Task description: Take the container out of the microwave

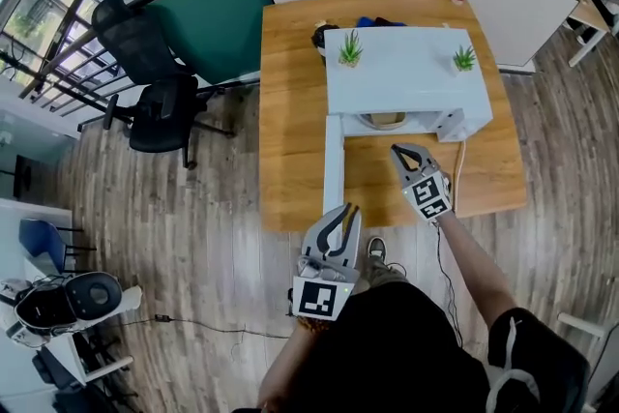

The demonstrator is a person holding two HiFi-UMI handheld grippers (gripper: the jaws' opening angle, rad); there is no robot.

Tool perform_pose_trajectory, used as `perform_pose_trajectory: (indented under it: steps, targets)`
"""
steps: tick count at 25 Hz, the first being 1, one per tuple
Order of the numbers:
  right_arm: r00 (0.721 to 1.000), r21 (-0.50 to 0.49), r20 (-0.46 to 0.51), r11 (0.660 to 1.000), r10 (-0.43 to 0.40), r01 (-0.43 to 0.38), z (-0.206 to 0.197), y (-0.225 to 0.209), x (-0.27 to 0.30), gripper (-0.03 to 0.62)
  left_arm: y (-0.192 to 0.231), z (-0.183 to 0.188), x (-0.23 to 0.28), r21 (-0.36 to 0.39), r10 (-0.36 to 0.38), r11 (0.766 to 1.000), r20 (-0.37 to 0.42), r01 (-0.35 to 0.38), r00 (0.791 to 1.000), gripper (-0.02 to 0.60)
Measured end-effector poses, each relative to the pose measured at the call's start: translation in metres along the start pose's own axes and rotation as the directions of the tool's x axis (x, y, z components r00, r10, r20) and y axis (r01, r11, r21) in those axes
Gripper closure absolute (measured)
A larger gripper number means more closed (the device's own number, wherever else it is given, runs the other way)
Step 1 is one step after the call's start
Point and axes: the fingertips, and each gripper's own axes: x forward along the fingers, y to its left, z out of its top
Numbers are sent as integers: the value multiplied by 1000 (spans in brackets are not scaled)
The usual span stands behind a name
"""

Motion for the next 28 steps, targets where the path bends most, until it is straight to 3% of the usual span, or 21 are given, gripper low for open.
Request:
perform_pose_trajectory:
  steps: [9, 11, 18, 28]
  targets:
    - [994, -76, -101, 996, 48, -56, -45, -24, 48, 585, 9, -3, 2, 11, 81, 997, -19, -81, 997, 534]
    - [991, -91, -117, 993, 63, -74, -51, -27, 58, 552, 9, -3, 3, 21, 92, 996, -22, -91, 996, 534]
    - [981, -137, -171, 983, 94, -119, -70, -32, 87, 536, 10, -5, 2, 23, 132, 991, -30, -131, 991, 534]
    - [957, -253, -258, 947, 131, -197, -92, -29, 118, 496, 8, -10, 1, 36, 160, 987, -48, -158, 986, 534]
